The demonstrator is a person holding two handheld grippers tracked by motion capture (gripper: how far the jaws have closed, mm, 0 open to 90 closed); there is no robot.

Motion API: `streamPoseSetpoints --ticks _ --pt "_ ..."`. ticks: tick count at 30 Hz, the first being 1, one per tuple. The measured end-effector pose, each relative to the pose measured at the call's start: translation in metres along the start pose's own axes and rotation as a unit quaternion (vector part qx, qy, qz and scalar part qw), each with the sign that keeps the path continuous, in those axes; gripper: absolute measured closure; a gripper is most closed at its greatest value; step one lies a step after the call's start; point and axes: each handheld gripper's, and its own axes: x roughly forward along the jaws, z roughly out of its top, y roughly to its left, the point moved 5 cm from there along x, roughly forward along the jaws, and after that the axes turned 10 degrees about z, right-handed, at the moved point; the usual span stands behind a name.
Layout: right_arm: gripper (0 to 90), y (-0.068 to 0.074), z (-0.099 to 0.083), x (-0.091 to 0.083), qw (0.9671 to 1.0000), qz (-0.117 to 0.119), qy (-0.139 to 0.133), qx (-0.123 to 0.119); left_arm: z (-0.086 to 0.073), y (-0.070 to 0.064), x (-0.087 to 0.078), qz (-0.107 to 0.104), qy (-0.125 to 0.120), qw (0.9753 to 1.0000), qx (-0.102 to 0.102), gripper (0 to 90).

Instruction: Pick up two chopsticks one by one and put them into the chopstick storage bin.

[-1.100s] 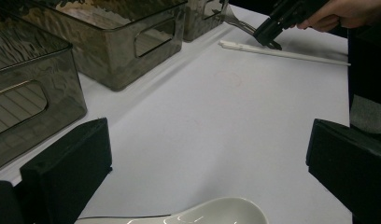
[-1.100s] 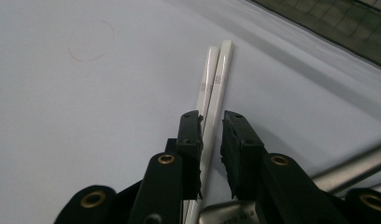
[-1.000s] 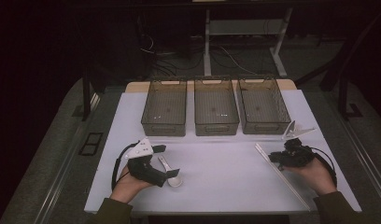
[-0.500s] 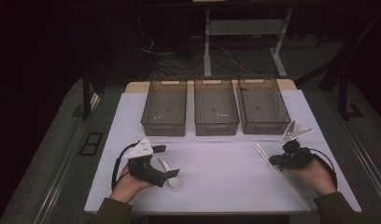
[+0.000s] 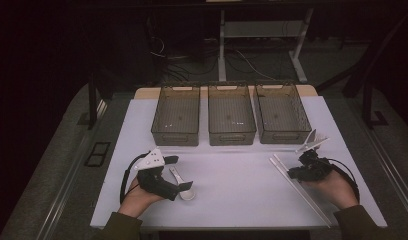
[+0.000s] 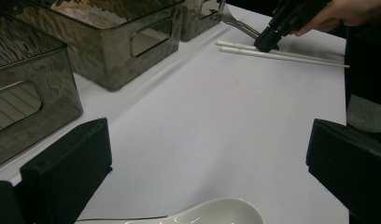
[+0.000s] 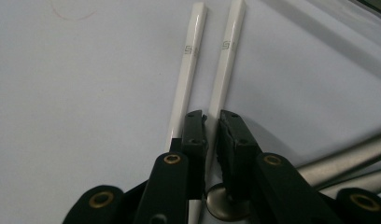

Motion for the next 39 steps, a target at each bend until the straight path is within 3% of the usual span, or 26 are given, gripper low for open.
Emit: streamPoseSetpoints --ticks 5,8,14,28,39 --pt "81.6 0.001 0.0 0.0 0.9999 -0.008 -0.004 0.008 0.0 -0.001 0.0 -0.002 0.001 1.0 0.0 0.0" --pt "83.1 -0.001 -0.002 0.0 0.9993 -0.002 -0.017 0.032 0.0 -0.001 0.001 -0.002 0.0 1.0 0.001 0.0" --pt "84.1 -0.001 -0.002 0.0 0.9985 -0.004 -0.024 0.049 0.001 0.0 0.001 -0.003 0.0 1.0 0.0 0.0" --pt "84.4 0.004 0.005 -0.006 0.9978 0.015 -0.045 0.047 0.001 0.0 0.0 -0.004 -0.003 1.0 0.0 0.0" --pt "84.5 0.0 0.021 -0.024 0.9951 0.02 -0.087 0.044 0.0 -0.001 0.0 -0.005 -0.004 1.0 0.0 0.0"
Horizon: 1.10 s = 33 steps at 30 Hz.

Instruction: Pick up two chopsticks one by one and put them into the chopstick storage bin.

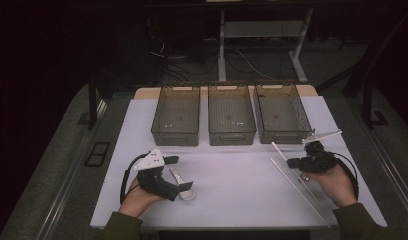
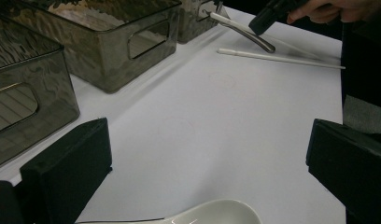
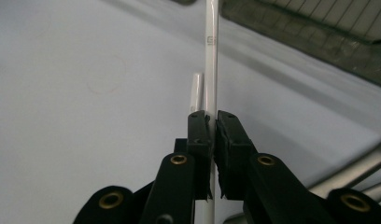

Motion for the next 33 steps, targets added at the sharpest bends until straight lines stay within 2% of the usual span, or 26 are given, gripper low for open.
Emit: streamPoseSetpoints --ticks 5,22,33 --pt "84.4 -0.001 0.009 -0.009 0.9998 0.005 -0.018 -0.001 0.0 0.0 0.0 -0.001 0.001 1.0 -0.001 0.0" --pt "84.5 0.002 0.027 -0.029 0.9986 0.011 -0.049 -0.017 0.0 0.0 -0.001 -0.002 -0.003 1.0 -0.003 0.0" --pt "84.4 0.006 0.054 -0.038 0.9974 0.009 -0.066 -0.029 0.001 0.001 -0.001 -0.002 -0.005 1.0 -0.004 0.0"
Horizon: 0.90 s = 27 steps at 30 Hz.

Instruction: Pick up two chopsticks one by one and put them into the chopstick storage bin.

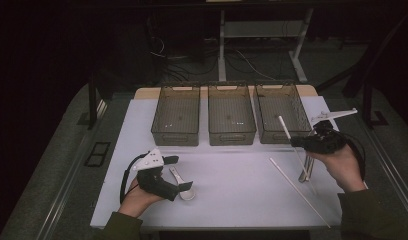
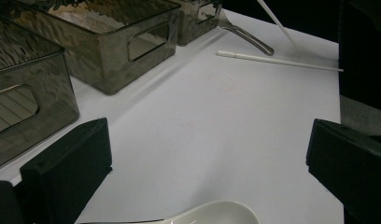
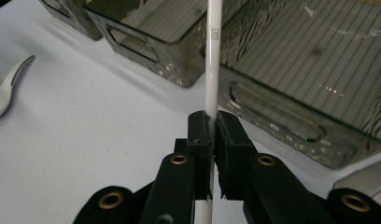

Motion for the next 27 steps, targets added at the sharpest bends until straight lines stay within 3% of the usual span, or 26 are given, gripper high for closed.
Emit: streamPoseSetpoints --ticks 6,13,18,27 --pt "84.4 0.006 0.025 0.005 0.9999 0.003 0.0 -0.011 0.0 0.0 0.001 0.001 -0.001 1.0 0.0 0.0" --pt "84.4 0.017 0.058 0.025 0.9997 0.017 0.004 -0.019 0.0 0.001 0.002 0.003 -0.003 1.0 0.001 0.0" --pt "84.4 0.033 0.09 0.045 0.9992 0.031 0.012 -0.024 0.0 0.001 0.003 0.006 0.0 1.0 0.006 0.0" --pt "84.4 0.055 0.134 0.062 0.9986 0.036 0.009 -0.038 0.001 0.001 0.003 0.001 -0.006 1.0 0.007 0.0"
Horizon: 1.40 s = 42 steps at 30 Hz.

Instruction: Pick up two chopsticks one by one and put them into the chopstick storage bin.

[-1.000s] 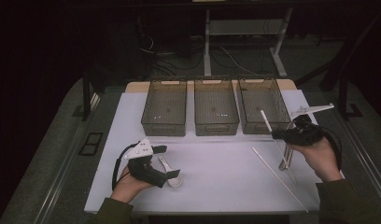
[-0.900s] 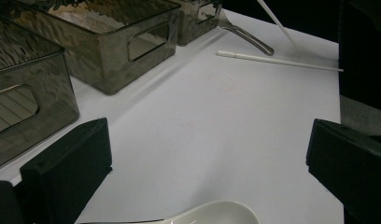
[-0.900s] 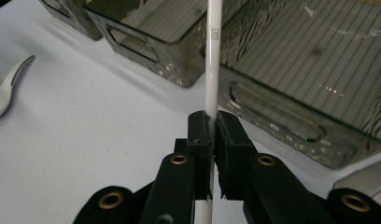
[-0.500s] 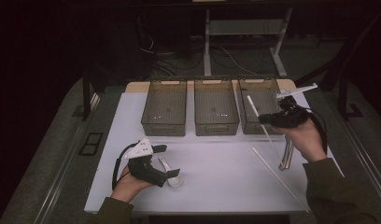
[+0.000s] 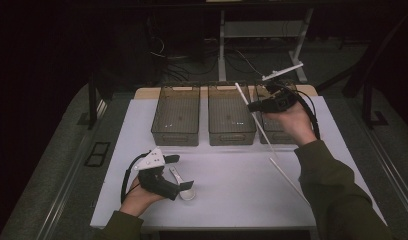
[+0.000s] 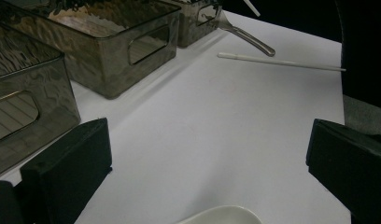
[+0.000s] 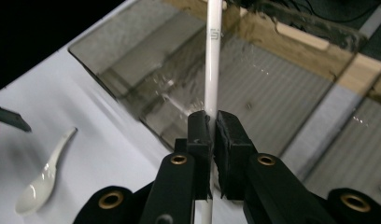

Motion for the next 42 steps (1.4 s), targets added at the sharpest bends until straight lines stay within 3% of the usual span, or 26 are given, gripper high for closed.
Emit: streamPoseSetpoints --ticks 4,7,17,30,42 --pt "84.4 0.014 0.017 0.013 0.9999 0.006 0.0 -0.012 0.001 0.001 0.0 -0.001 -0.002 1.0 -0.003 0.0" --pt "84.4 0.026 0.032 0.033 0.9998 0.01 0.006 -0.019 0.001 0.001 0.0 0.0 -0.004 1.0 -0.003 0.0" --pt "84.3 0.036 0.065 0.082 0.9997 0.021 0.012 -0.011 0.002 0.002 -0.001 0.004 -0.009 1.0 0.0 0.0" --pt "84.3 0.038 0.116 0.154 0.9993 0.029 0.021 0.014 0.003 -0.002 0.002 -0.007 -0.012 0.9999 -0.002 0.0" --pt "84.3 0.049 0.149 0.19 0.9992 0.031 0.019 0.019 0.004 -0.003 0.002 -0.017 -0.012 0.9998 0.003 0.0"
